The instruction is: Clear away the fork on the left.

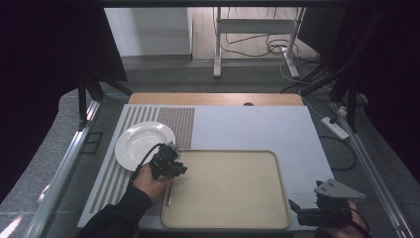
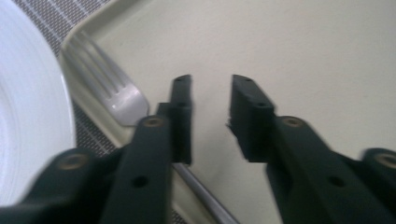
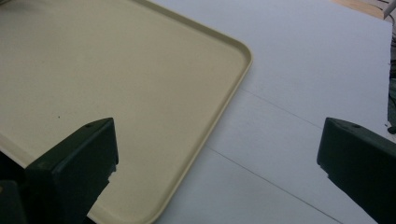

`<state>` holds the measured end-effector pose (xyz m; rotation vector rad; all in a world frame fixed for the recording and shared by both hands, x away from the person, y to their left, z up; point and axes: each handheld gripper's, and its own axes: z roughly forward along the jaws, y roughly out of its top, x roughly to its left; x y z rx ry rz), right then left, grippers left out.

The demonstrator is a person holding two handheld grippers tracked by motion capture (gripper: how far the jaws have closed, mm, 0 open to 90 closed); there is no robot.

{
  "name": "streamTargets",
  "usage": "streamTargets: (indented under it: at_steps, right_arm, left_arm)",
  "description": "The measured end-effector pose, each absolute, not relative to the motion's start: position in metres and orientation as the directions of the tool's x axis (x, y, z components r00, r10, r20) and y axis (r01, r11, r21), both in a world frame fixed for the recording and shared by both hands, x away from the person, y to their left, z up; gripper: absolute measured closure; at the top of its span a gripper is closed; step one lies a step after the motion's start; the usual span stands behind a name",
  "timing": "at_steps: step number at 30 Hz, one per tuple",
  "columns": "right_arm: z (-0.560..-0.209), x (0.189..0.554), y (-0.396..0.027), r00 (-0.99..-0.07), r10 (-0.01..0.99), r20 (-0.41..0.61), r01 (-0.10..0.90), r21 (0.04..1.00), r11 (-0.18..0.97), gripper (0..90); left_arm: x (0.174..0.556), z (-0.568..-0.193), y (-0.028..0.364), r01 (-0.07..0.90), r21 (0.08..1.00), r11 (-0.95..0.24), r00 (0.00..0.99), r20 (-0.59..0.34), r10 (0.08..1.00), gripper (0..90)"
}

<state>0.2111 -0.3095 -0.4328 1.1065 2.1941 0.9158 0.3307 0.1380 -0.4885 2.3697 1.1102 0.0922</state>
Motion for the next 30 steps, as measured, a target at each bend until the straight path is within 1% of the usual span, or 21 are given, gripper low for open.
streamTargets:
  at_steps: [2,6,7,8,11,17,19,20,30]
  right_arm:
    - [-0.433,0.211,-0.309,-0.536,0.832,-0.14,0.486,0.755,0.44,0.0]
    - [-0.433,0.211,-0.309,-0.537,0.832,-0.141,0.485,0.755,0.441,0.0]
    - [-0.433,0.211,-0.309,-0.537,0.832,-0.14,0.485,0.755,0.441,0.0]
    - [-0.433,0.211,-0.309,-0.537,0.832,-0.14,0.485,0.755,0.441,0.0]
    - [-0.433,0.211,-0.31,-0.537,0.832,-0.139,0.485,0.756,0.44,0.0]
    - [-0.433,0.211,-0.31,-0.537,0.832,-0.139,0.486,0.756,0.44,0.0]
    - [-0.433,0.211,-0.31,-0.537,0.832,-0.138,0.485,0.756,0.439,0.0]
    - [-0.433,0.211,-0.31,-0.538,0.832,-0.138,0.486,0.756,0.439,0.0]
    - [-0.433,0.211,-0.31,-0.538,0.832,-0.137,0.486,0.756,0.438,0.0]
  left_arm:
    - [0.329,-0.486,0.137,0.685,0.494,-0.535,0.671,-0.143,0.727,61.5]
    - [0.326,-0.481,0.14,0.665,0.526,-0.53,0.681,-0.137,0.719,52.3]
    - [0.325,-0.479,0.141,0.658,0.536,-0.528,0.684,-0.134,0.717,44.4]
    - [0.324,-0.479,0.141,0.656,0.542,-0.525,0.684,-0.132,0.718,44.4]
    - [0.323,-0.476,0.144,0.655,0.558,-0.51,0.682,-0.145,0.717,34.4]
    - [0.321,-0.474,0.148,0.654,0.567,-0.501,0.683,-0.16,0.712,18.4]
    - [0.319,-0.473,0.15,0.651,0.571,-0.501,0.688,-0.165,0.707,16.2]
    - [0.319,-0.473,0.151,0.648,0.573,-0.502,0.692,-0.166,0.703,13.3]
    - [0.313,-0.468,0.164,0.647,0.601,-0.47,0.689,-0.196,0.697,5.8]
